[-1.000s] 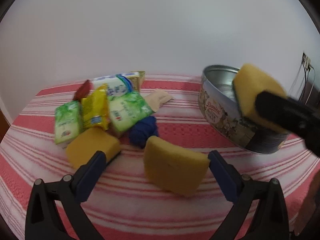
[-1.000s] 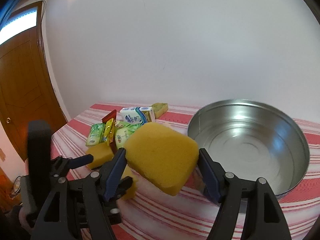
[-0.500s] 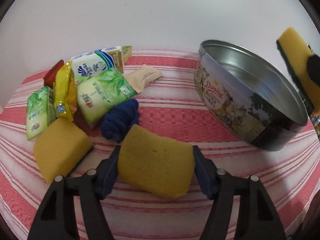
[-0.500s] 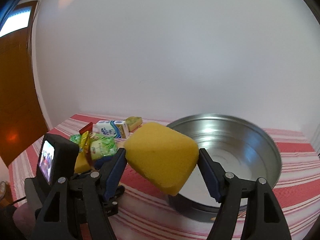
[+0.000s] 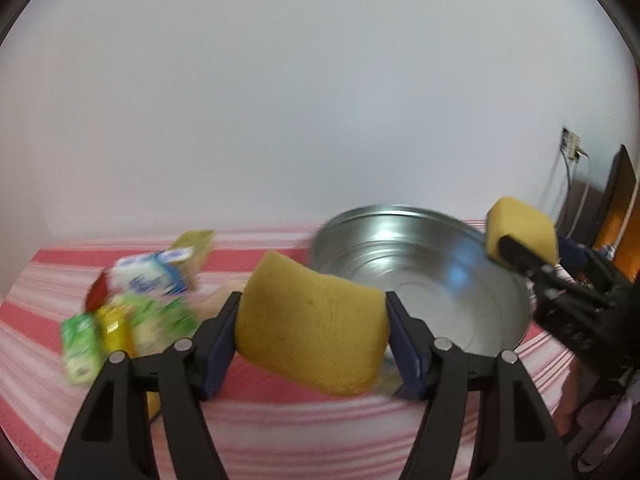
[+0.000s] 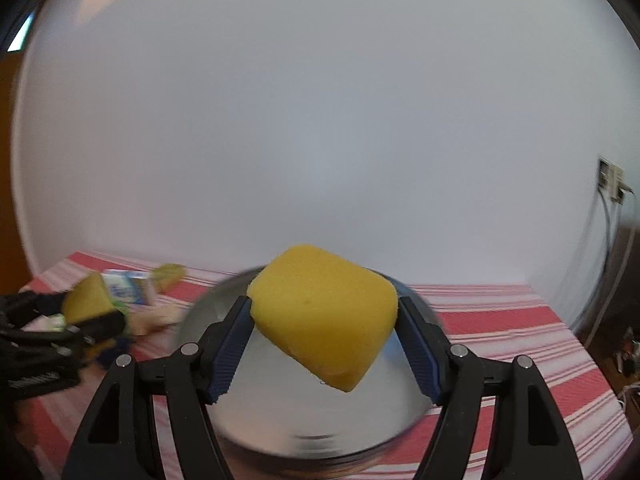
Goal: Organize objects
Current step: 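Carry both sponges over the silver tin and open both tools to drop them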
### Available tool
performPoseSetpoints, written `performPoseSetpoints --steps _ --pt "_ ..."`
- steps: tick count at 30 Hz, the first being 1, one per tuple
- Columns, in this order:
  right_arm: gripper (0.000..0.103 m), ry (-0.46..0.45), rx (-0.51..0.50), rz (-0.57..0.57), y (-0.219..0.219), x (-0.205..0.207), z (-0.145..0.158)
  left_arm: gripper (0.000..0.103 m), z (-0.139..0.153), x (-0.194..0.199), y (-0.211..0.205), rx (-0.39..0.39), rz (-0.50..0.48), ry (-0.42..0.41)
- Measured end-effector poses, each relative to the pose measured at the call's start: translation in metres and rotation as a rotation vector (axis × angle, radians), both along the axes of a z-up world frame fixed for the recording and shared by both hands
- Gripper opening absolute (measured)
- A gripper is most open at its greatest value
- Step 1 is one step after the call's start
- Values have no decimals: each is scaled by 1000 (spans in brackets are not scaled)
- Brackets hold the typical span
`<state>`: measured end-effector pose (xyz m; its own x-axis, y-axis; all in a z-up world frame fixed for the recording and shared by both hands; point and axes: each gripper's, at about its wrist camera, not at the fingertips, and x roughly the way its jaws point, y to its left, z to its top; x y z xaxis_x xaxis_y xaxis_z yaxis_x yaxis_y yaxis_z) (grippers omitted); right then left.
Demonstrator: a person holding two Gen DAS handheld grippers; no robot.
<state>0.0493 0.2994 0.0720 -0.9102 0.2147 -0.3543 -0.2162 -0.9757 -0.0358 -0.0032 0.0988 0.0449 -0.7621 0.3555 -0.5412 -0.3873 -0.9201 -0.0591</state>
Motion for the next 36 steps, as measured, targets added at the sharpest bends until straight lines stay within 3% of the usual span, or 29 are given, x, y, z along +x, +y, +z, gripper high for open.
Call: performPoseSetpoints --steps 8,13,14,17,20,22,29,31,36 --pt "74 -114 -27 -73 57 -28 -25 68 -22 -33 82 -27 -65 -72" --pt "74 -169 -110 -57 70 -48 -40 73 -40 -50 96 -3 -60 -167" --pt "75 -177 -129 -65 71 -50 -42 76 -41 -50 95 7 -53 -182" --pt "77 -181 -173 -63 77 -53 -42 103 -44 -53 86 39 -3 -206" --pt "81 -130 -285 -34 97 -55 -38 103 -36 -47 71 118 18 -176" --pt "84 -105 -359 -19 106 -52 -38 103 -32 -45 69 128 6 -166" --pt "90 -38 -601 60 134 -43 -48 103 -21 -28 65 9 49 -30" --pt "90 -23 -605 58 129 -38 -46 103 -23 -24 65 -48 74 7" --pt "90 -7 -478 2 113 -35 -43 103 -24 -6 53 -152 133 116"
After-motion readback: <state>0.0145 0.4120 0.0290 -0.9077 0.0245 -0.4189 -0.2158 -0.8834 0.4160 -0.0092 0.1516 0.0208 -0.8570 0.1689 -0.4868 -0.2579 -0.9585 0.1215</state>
